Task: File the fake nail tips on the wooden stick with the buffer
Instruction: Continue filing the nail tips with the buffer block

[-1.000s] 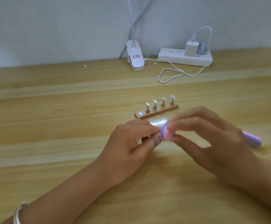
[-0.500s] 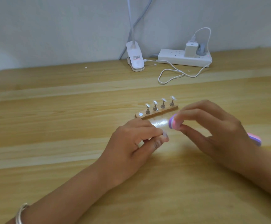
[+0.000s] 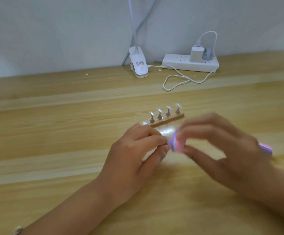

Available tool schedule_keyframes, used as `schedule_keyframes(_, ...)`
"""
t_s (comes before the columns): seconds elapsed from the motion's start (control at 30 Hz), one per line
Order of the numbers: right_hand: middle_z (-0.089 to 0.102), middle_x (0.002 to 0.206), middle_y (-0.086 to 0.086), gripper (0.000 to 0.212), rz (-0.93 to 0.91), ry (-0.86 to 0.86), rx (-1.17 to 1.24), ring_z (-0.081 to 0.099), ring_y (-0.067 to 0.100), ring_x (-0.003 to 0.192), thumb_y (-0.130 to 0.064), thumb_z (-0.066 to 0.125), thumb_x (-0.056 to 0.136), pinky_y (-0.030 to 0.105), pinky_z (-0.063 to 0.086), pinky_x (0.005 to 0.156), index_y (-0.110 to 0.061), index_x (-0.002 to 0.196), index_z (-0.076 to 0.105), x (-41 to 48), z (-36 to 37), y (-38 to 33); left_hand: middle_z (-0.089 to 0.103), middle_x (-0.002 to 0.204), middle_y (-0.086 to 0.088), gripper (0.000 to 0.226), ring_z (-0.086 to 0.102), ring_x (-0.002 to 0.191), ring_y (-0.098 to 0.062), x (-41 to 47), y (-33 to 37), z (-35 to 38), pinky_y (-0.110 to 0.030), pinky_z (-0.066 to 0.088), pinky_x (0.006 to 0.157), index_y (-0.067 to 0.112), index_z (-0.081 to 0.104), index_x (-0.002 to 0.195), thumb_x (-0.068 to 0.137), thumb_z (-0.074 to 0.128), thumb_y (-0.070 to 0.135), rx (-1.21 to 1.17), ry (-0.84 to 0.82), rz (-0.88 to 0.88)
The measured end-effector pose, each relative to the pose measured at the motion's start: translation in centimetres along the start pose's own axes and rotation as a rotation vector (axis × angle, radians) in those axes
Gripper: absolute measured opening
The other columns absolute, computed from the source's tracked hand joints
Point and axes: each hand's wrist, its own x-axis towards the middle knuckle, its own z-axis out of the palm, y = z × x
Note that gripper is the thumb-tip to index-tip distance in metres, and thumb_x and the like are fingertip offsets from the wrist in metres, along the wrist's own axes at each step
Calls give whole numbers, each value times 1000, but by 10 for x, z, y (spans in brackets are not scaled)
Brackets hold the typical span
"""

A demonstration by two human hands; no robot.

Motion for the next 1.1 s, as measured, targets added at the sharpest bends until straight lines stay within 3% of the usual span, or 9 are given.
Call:
schedule_keyframes(0.1, 66, 105, 9, 14, -82, -89, -75, 61, 22, 98, -8, 60, 98, 26, 47, 92, -3, 102, 72, -2, 2, 2, 66, 93, 6, 19, 55, 85, -11, 0, 1, 0, -24, 45, 76, 13, 71, 96, 95, 53, 19, 10, -19, 39)
schedule_keyframes(0.27, 67, 104, 6, 10, 33, 27, -118, 66, 22, 97, -5, 65, 95, 34, 51, 89, -4, 100, 73, 2, -6, 10, 68, 88, 12, 20, 59, 81, -10, 0, 4, -2, -29, 49, 73, 16, 71, 92, 96, 52, 23, -9, -13, 7)
schedule_keyframes(0.4, 68, 105, 11, 16, -131, -54, -90, 63, 24, 96, 2, 67, 93, 30, 50, 88, -2, 106, 75, -2, 7, -7, 64, 72, 5, 25, 57, 67, -19, -1, 4, -4, -35, 47, 61, 13, 70, 87, 95, 49, 23, -21, -68, 37)
schedule_keyframes(0.6, 69, 101, 5, 12, -2, 59, -100, 68, 21, 92, -6, 73, 89, 34, 53, 84, -8, 101, 76, 2, -5, 10, 69, 78, 13, 18, 65, 78, -10, 0, 7, -4, -35, 50, 73, 18, 72, 91, 96, 55, 21, -80, -61, -76)
schedule_keyframes(0.77, 69, 101, 11, 11, -133, 0, -109, 64, 26, 90, -5, 67, 95, 31, 52, 84, -4, 102, 76, -3, 9, -2, 65, 75, 4, 26, 60, 71, -18, -1, 6, -5, -38, 47, 66, 13, 71, 92, 97, 48, 24, -81, -78, -24)
schedule_keyframes(0.87, 68, 97, 10, 7, -25, 61, -216, 66, 28, 87, -4, 69, 92, 32, 51, 86, -2, 96, 76, 2, 0, 14, 64, 78, 13, 19, 61, 80, -10, -1, 5, -5, -33, 49, 74, 16, 69, 91, 99, 52, 20, -118, -64, -58)
schedule_keyframes(0.97, 67, 98, 7, 10, 44, 131, -159, 65, 22, 91, -6, 71, 90, 31, 50, 87, -6, 99, 74, 2, -2, 10, 58, 80, 19, 15, 57, 81, -9, 1, 6, -4, -32, 47, 74, 19, 67, 90, 98, 54, 18, -109, -67, -22)
schedule_keyframes(1.1, 68, 104, 9, 14, -125, -35, -82, 63, 22, 93, -10, 64, 99, 27, 51, 86, -5, 106, 76, -3, 9, -5, 58, 83, 15, 15, 53, 81, -10, 0, 1, -4, -27, 44, 72, 18, 72, 93, 94, 57, 16, -111, -52, 11)
